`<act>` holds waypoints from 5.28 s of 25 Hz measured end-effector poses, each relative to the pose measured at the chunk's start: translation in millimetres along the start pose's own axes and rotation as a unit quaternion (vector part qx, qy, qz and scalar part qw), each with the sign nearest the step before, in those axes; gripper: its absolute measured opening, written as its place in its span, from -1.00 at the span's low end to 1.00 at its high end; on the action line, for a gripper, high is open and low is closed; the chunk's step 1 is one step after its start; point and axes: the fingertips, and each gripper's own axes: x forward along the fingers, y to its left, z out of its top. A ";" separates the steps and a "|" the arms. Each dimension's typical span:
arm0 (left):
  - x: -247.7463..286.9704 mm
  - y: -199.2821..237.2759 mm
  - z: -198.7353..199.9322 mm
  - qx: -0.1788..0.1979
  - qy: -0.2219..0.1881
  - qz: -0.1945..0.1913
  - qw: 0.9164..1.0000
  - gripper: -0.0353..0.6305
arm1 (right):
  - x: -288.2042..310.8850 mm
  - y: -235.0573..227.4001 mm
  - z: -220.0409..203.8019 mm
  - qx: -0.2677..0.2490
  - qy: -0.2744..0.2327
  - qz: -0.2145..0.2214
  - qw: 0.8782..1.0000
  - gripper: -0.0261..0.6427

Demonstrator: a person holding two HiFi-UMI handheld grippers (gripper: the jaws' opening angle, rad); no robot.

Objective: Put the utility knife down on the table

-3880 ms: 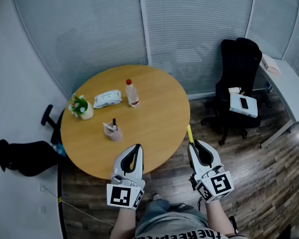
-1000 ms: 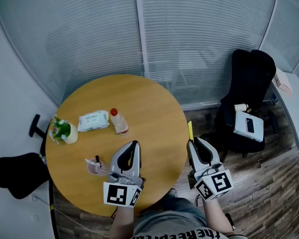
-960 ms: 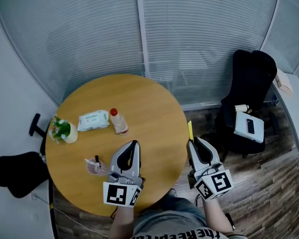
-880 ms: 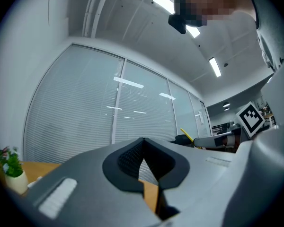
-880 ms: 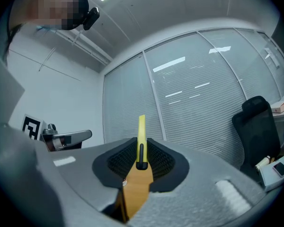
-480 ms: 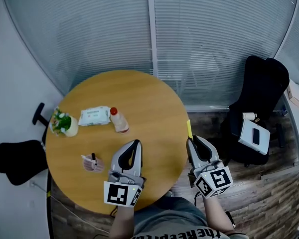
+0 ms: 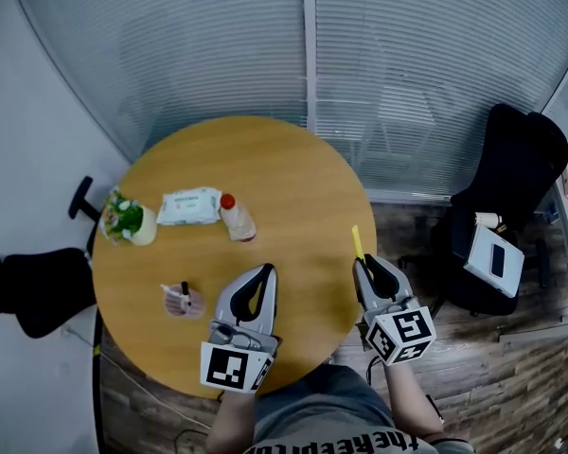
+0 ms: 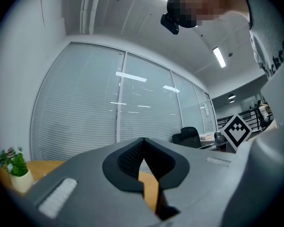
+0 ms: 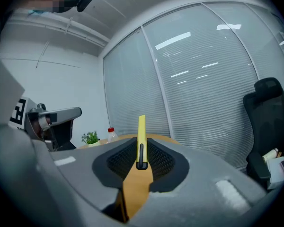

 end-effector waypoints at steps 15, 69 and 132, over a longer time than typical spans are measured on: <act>-8.4 16.4 -13.0 -0.015 0.016 -0.010 1.000 -0.85 | 41.1 4.3 -69.4 0.023 0.101 -0.007 0.995 -0.72; -56.6 80.3 -31.5 -0.018 0.050 0.098 0.994 -0.85 | 133.6 -20.7 -214.2 -0.042 0.343 -0.020 0.938 -0.72; -67.7 35.4 -6.0 -0.004 0.019 0.002 1.000 -0.86 | -11.2 54.8 -20.9 -0.060 0.027 -0.019 0.998 -0.92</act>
